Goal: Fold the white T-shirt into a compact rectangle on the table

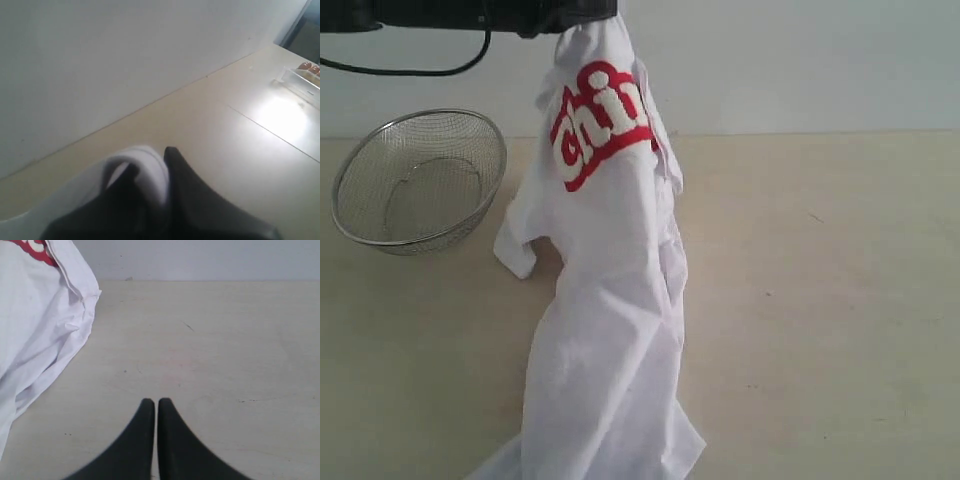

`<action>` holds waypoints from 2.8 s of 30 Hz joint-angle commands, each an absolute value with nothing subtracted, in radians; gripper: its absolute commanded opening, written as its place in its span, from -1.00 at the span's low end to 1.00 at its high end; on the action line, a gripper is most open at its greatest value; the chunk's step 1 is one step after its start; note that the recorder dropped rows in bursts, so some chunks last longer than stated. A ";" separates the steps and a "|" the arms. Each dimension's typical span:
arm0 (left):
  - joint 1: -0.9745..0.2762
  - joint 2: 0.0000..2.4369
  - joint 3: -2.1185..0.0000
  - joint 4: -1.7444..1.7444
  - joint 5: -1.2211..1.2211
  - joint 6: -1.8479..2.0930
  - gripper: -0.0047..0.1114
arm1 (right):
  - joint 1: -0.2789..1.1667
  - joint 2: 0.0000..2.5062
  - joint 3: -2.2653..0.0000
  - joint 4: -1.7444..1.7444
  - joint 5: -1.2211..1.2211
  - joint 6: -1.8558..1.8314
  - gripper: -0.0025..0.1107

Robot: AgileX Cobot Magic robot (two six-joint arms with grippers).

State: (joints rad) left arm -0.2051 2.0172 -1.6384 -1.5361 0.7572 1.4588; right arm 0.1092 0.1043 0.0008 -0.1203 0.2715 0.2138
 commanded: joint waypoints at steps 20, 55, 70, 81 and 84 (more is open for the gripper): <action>-0.211 2.016 -1.653 -1.484 0.825 1.387 0.54 | 0.112 0.103 0.000 -0.125 0.265 0.212 -0.96; -0.291 1.856 -1.649 -1.300 0.747 1.286 0.64 | 0.299 0.363 -0.253 -0.624 -0.314 0.873 -0.96; -0.291 1.973 -1.649 -1.155 0.837 1.242 0.52 | 0.312 1.282 -0.801 -0.704 -0.110 0.813 -0.96; -0.268 1.970 -1.649 -0.966 0.928 1.181 0.21 | 0.265 1.676 -1.037 -0.931 -0.217 0.892 -0.96; -0.253 1.970 -1.649 -0.961 0.940 1.155 0.16 | 0.163 1.745 -1.069 -1.229 -0.437 1.210 -0.96</action>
State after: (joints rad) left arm -0.2681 1.9854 -1.6455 -0.9737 0.9196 1.1794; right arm 0.2449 1.6932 -1.0358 -0.9955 -0.2448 0.9670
